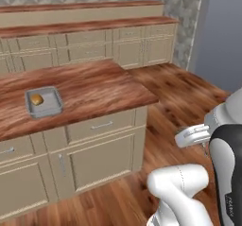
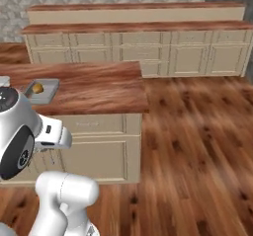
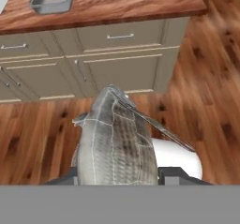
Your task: Place one potato and one fish in each tupperware on the nearby counter, to pack two identical lunches.
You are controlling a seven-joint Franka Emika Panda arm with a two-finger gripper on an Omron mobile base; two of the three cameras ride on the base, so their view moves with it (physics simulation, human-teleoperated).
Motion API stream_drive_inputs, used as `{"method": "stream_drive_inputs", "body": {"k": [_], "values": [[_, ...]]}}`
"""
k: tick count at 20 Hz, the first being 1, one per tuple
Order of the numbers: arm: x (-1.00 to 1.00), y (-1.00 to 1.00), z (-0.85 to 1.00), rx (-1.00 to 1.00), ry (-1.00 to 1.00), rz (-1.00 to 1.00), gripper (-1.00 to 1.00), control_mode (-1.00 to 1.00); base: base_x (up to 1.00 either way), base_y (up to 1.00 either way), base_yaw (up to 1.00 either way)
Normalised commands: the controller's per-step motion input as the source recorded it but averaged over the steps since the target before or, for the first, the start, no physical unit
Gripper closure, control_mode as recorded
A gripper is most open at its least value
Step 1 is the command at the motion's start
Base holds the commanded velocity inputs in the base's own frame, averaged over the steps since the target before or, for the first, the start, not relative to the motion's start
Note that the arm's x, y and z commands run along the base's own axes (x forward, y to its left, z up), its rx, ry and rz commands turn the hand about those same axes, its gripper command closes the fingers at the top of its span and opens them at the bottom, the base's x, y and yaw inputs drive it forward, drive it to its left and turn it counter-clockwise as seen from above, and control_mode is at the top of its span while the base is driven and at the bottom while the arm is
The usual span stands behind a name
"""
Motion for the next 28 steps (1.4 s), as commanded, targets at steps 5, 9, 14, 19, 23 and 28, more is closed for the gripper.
{"method": "stream_drive_inputs", "body": {"k": [5,9,14,19,23,28], "values": [[0.00,0.00,0.00,0.00,0.00,0.00,1.00,1.00,-0.05,1.00,0.31],[0.00,0.00,0.00,0.00,0.00,0.00,1.00,1.00,0.24,1.00,0.15],[0.00,0.00,0.00,0.00,0.00,0.00,1.00,1.00,0.54,1.00,0.08],[0.00,0.00,0.00,0.00,0.00,0.00,1.00,1.00,0.73,1.00,0.04],[0.00,0.00,0.00,0.00,0.00,0.00,1.00,1.00,0.65,1.00,0.04],[0.00,0.00,0.00,0.00,0.00,0.00,1.00,1.00,0.72,0.89,0.01]]}}
